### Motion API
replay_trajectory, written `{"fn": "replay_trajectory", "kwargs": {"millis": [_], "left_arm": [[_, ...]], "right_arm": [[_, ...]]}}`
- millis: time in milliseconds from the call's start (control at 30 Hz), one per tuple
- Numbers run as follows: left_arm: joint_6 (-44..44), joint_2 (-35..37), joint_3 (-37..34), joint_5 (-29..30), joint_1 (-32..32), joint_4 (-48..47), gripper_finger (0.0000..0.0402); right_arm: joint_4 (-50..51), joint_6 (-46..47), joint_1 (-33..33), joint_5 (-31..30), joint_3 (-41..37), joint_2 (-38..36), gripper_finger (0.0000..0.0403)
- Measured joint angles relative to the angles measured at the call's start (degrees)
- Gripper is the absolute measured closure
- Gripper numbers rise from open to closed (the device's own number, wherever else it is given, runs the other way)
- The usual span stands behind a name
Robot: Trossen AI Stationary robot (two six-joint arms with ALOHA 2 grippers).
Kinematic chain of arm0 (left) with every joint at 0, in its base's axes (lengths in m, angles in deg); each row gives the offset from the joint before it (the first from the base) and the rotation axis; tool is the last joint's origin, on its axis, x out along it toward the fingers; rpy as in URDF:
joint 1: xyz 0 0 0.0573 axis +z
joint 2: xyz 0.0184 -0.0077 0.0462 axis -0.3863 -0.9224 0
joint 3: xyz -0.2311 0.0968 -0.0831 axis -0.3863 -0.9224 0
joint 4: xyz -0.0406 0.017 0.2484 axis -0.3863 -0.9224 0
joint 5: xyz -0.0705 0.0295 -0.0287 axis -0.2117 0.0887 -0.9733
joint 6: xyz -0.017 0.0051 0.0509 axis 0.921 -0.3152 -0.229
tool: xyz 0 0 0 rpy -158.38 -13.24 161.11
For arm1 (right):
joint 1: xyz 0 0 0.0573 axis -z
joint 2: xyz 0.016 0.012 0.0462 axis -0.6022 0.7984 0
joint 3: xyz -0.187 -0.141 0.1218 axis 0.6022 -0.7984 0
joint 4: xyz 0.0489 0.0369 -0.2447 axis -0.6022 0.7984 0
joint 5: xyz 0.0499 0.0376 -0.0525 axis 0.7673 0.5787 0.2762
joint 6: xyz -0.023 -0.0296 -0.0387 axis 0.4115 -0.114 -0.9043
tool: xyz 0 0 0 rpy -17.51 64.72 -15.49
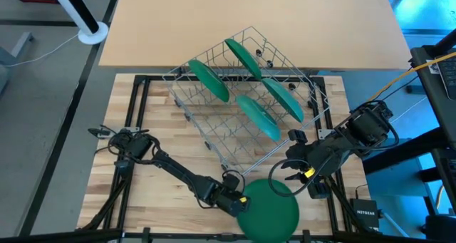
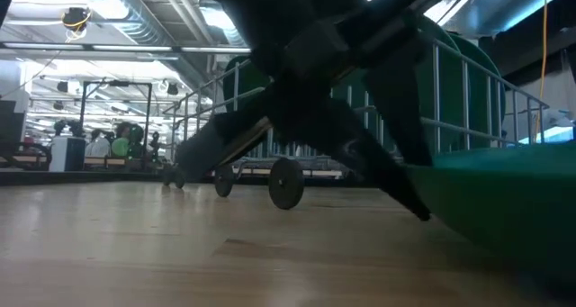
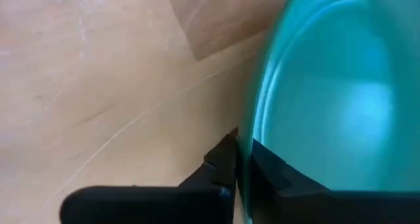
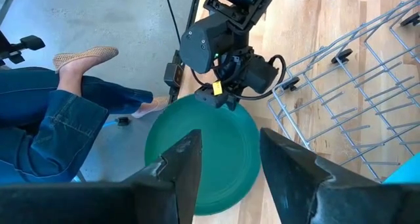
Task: Sort dishes
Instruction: Put the blue plate into the dish rack
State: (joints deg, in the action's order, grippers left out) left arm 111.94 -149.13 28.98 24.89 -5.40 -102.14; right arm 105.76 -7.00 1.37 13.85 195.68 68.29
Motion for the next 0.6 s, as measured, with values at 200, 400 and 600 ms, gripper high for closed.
{"fn": "replay_trajectory", "kwargs": {"millis": [200,400,600], "left_arm": [[-2.0,0.0,0.0,0.2,0.0,1.6,0.0397],[-3.9,0.0,-0.1,0.2,-0.2,3.1,0.0399],[-6.2,0.1,-0.1,-0.1,-1.0,12.6,0.04]], "right_arm": [[0.0,0.0,0.0,0.3,0.0,0.0,0.0244],[0.0,0.0,0.0,1.7,0.0,0.0,0.0244],[0.0,0.0,0.0,5.2,0.3,0.0,0.0244]]}}
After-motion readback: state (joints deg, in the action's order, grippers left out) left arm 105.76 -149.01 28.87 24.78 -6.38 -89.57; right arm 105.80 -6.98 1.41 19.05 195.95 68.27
